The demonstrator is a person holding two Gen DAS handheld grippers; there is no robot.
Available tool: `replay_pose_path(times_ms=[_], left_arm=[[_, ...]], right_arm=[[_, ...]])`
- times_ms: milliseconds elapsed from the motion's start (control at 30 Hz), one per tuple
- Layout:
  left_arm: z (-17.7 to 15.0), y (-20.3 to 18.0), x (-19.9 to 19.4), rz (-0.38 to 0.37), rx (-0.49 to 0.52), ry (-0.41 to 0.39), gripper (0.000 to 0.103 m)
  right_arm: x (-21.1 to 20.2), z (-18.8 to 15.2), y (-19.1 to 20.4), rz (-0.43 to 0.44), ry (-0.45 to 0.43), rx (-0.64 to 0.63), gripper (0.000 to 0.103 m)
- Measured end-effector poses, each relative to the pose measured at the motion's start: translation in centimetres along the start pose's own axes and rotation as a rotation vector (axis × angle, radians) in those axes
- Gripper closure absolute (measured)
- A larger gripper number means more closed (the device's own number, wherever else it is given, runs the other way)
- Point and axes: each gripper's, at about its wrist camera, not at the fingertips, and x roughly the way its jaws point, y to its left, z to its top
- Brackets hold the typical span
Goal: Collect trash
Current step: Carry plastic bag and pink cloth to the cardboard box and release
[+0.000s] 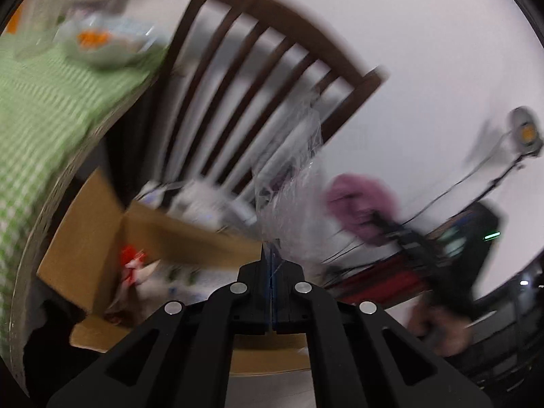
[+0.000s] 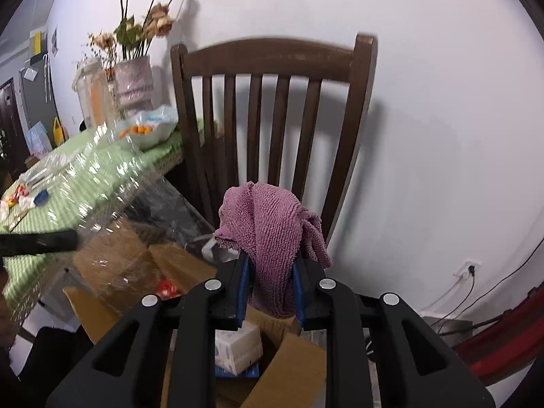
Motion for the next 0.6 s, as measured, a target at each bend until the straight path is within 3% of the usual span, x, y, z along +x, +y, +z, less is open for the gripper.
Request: replay_pose_path(times_ms=[133,200,267,333,367,400,500,600], left_arm=[[-2.6,4.1,5.0,0.168,0.011,0.192,0.103],[-3.5,5.7,6.2,0.234,-0.003,0.232,0.103],[-3.7,6.6,6.6,0.255,-0.016,0.242,0.103],[-3.9,7.0,6.5,0.293,0.000,0.259,0.082],[-3.8,7.0,6.2,0.303,0.011,0.253,0.064],[-3.7,6.9,5.8,0.307,0.024,0.237,0.055],[-3.1,6.9,4.2,0.314,0.049,0.195,0.045],[-2.2,6.9,2.4,0.312,0.038,0.150,0.044]], right_arm=[[2.9,-1.9,1.9,0.080,0.108,-0.032,0.081],[3.9,-2.7,2.8,0.115,0.143,-0.037,0.081],[4.9,-3.4,3.5,0.135,0.178,-0.033,0.081],[6.0,-4.0,4.3,0.157,0.219,-0.034,0.081],[6.3,-4.2,4.7,0.167,0.233,-0.037,0.081],[6.7,-4.5,5.3,0.185,0.249,-0.044,0.081],[7.9,-5.2,7.3,0.272,0.319,-0.087,0.080],[9.8,-6.6,10.2,0.335,0.443,-0.177,0.073]])
